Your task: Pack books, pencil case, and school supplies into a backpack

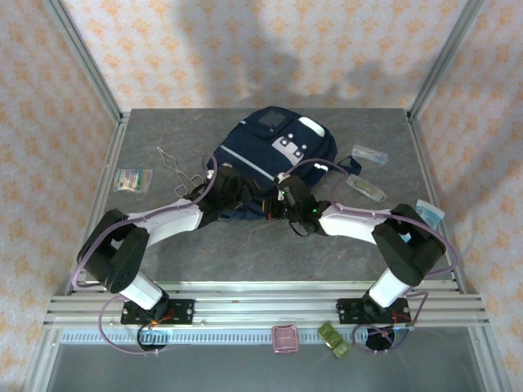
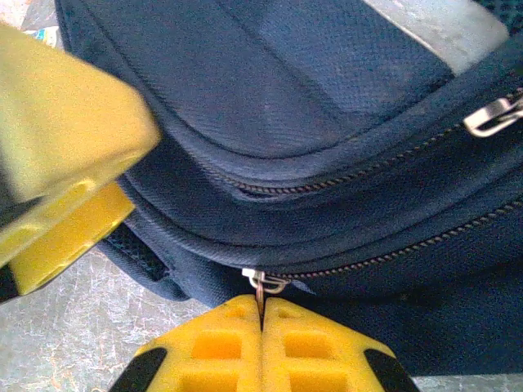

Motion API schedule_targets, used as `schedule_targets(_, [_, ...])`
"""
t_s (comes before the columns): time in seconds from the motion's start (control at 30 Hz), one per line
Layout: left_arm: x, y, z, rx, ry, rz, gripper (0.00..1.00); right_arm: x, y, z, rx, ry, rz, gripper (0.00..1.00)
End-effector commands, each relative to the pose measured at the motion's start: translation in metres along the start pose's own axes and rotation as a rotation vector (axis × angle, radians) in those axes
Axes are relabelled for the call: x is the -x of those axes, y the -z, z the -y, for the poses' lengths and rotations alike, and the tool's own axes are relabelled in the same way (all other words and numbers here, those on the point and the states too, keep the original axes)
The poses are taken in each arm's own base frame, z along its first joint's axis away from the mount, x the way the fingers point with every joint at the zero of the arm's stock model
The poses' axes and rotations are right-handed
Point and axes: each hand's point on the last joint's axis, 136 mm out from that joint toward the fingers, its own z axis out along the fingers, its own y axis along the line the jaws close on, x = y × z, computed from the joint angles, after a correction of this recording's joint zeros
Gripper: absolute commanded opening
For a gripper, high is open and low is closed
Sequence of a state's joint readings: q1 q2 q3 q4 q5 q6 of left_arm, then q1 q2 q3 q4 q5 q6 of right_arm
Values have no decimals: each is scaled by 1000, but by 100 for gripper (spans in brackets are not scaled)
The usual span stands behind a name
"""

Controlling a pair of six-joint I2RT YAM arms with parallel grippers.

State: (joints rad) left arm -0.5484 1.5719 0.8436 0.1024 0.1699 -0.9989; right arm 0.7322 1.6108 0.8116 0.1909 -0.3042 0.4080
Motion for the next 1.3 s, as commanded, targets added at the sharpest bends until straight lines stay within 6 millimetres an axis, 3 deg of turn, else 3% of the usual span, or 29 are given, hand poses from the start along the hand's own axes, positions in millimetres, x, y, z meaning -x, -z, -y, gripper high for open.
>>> schedule_targets(0.0, [13,-12,20,-31,6,56,54,24,9,-23,69,13,77,0])
schedule_targets(0.07, [17,-19,20,-25,0,69,46,23,9,-22,62,17,72,0])
schedule_targets(0.13, [19,-22,23,-32,-10,74,17,20,8,-17,45,21,65,0])
schedule_targets(0.2, [21,-23,26,-47,-13,71,0,18,9,-12,22,30,61,0])
schedule_targets(0.37, [25,-15,19,-46,-16,71,0,16,12,23,-132,44,50,0])
schedule_targets(0.53, [32,0,12,-66,-4,85,0,23,29,91,-349,-21,63,0])
schedule_targets(0.67, [34,4,0,-38,-12,94,0,46,49,143,-462,-113,141,0])
schedule_targets(0.73, [35,4,-3,-39,-6,94,0,61,57,160,-525,-143,186,0])
schedule_targets(0.8, [36,5,-2,-43,-7,98,0,72,59,158,-524,-141,215,0])
schedule_targets(0.9, [38,6,5,-59,-24,99,0,74,54,148,-469,-149,201,0])
schedule_targets(0.97, [39,6,9,-58,-57,89,0,69,55,149,-475,-154,187,0])
schedule_targets(1.13, [42,11,20,-54,-181,71,0,50,80,147,-478,-161,202,0])
schedule_targets(1.27, [45,23,25,-69,-268,65,0,31,89,128,-411,-153,181,0])
